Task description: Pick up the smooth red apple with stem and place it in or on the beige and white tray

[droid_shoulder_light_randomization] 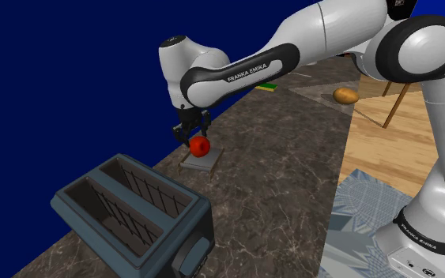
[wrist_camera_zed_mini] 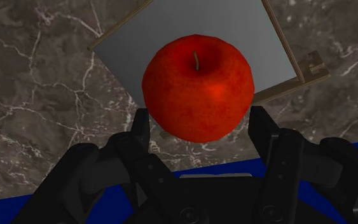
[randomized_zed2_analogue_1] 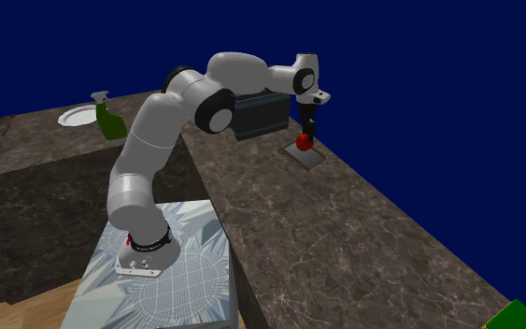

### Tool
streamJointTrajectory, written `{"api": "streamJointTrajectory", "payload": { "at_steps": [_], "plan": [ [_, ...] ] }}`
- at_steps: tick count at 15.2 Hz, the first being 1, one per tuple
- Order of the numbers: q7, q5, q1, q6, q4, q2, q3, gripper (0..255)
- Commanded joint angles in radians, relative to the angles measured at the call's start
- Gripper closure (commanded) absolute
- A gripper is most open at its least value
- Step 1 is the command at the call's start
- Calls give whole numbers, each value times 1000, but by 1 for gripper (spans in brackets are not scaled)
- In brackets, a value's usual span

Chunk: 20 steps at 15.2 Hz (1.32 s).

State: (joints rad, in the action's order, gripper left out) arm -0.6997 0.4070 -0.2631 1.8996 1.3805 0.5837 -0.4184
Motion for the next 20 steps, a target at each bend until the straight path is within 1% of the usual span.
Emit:
{"api": "streamJointTrajectory", "payload": {
  "at_steps": [1,2,3,8,12,20],
  "plan": [
    [0,0,0,0,0,0,0,255],
    [0,0,0,0,0,0,0,255],
    [0,0,0,0,0,0,0,0],
    [0,0,0,0,0,0,0,0],
    [15,-16,-18,-110,-92,-22,-11,0],
    [15,-16,-18,-110,-92,-22,-11,0]
  ]
}}
